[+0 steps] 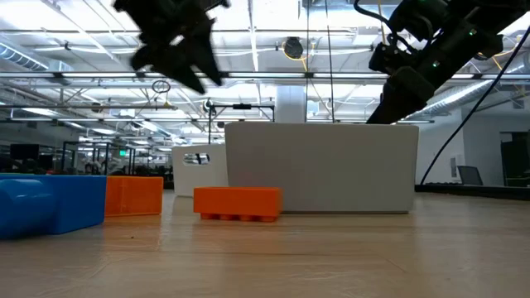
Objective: Pick & Place Toys
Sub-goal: Put the green game piece into the top gray bin
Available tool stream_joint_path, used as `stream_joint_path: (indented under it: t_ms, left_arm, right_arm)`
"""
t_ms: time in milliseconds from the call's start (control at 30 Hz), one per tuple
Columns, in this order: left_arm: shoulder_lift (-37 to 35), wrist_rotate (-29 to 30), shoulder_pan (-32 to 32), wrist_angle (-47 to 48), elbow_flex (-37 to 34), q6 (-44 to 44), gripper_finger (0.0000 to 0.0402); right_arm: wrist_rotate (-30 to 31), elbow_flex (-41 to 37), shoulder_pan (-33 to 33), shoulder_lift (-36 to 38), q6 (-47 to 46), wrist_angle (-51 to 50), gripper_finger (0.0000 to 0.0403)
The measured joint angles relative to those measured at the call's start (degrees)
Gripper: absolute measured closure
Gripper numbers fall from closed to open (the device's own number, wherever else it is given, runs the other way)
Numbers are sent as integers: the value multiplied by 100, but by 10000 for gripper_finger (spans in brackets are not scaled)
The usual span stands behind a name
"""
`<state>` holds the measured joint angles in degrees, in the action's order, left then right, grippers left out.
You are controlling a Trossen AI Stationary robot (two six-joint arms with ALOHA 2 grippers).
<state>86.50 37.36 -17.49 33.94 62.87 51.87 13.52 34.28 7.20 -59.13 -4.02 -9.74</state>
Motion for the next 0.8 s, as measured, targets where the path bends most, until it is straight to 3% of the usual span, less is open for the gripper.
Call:
stream_joint_path:
  t_ms: [200, 333, 433, 533, 800]
  left_arm:
    - [-149, 19, -712, 1958, 0, 2399, 201]
    - [-136, -737, -1295, 2872, 0, 4117, 201]
    - [-17, -1317, -1639, 3040, 0, 5089, 201]
    - [164, -1815, -1850, 3044, 2, 5755, 201]
    - [759, -3099, -1887, 3228, -441, 6533, 191]
  right_arm:
    - [-9, 0, -4, 0, 12, -37, 110]
    - [-11, 0, -7, 0, 14, -37, 98]
    - [-11, 0, -7, 0, 14, -34, 97]
    - [-13, 0, -7, 0, 14, 34, 100]
    - [-31, 0, -9, 0, -146, 133, 99]
